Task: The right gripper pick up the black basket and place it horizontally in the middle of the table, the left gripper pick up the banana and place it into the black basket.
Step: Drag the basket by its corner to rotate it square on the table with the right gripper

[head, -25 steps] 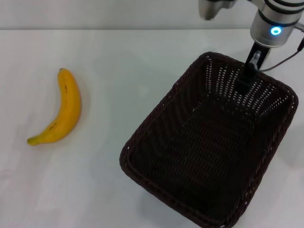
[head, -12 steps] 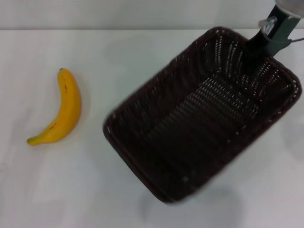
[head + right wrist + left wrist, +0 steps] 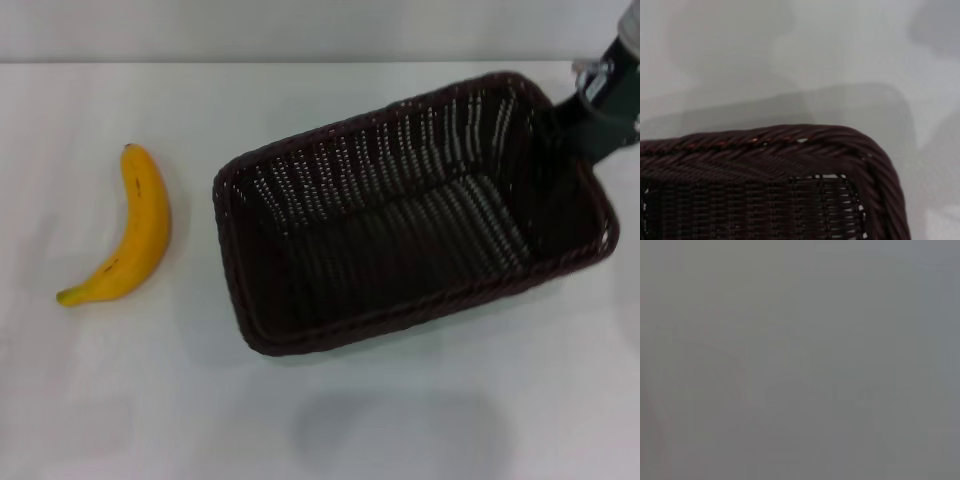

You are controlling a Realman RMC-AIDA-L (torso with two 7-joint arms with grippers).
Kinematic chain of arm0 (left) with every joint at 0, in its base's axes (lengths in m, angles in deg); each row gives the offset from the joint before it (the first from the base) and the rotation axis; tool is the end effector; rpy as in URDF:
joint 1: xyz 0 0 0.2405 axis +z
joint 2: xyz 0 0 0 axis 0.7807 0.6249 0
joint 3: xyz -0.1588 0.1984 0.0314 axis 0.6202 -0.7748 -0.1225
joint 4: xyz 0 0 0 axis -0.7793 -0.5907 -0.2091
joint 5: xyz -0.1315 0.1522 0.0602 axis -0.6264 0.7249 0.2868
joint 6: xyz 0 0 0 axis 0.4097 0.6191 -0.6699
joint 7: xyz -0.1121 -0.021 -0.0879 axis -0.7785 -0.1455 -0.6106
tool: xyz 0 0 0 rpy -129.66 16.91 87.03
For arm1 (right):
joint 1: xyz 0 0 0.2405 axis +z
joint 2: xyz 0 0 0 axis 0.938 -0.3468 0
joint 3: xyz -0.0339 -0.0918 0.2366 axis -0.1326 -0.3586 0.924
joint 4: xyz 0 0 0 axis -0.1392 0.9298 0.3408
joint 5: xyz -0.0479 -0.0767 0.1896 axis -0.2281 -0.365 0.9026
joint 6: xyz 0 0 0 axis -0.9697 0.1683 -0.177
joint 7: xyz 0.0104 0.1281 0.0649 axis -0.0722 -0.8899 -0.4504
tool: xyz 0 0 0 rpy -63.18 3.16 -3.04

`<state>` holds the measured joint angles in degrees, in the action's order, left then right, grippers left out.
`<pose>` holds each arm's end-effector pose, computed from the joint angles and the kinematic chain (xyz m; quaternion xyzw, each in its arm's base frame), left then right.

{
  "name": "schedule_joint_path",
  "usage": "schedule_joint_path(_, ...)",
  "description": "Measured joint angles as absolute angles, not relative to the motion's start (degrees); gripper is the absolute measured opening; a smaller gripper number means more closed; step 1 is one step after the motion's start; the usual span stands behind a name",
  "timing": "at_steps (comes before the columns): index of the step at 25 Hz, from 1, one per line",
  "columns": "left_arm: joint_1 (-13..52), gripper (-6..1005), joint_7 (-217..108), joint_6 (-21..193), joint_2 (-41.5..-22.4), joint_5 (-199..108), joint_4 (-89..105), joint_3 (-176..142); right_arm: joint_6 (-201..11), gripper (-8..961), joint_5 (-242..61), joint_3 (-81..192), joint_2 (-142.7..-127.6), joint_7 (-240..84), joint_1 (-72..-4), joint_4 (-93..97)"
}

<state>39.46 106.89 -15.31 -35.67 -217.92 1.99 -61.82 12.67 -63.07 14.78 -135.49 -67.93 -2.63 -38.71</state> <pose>-0.3762 0.2364 0.0918 -0.5276 -0.1503 -0.3862 0.7416 0.1314 0.4296 0.0470 -0.7467 0.6125 -0.1829 0.1841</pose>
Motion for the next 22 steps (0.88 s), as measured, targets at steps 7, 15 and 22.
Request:
schedule_joint_path(7, 38.9, 854, 107.2, -12.6, -35.59, -218.3, 1.9, -61.8, 11.7, 125, -57.3, 13.0, -138.07, -72.2, -9.3, -44.7)
schedule_joint_path(15, 38.2, 852, 107.4, -11.5, -35.26, -218.4, 1.9, -61.8, 9.3, 122, -53.5, -2.0, -137.85, -77.5, -16.2, -56.5)
schedule_joint_path(22, 37.9, 851, 107.4, -11.0, -35.35, -218.4, 1.9, -61.8, 9.5, 119, -50.2, -6.8, -138.26, -77.6, -14.7, -54.3)
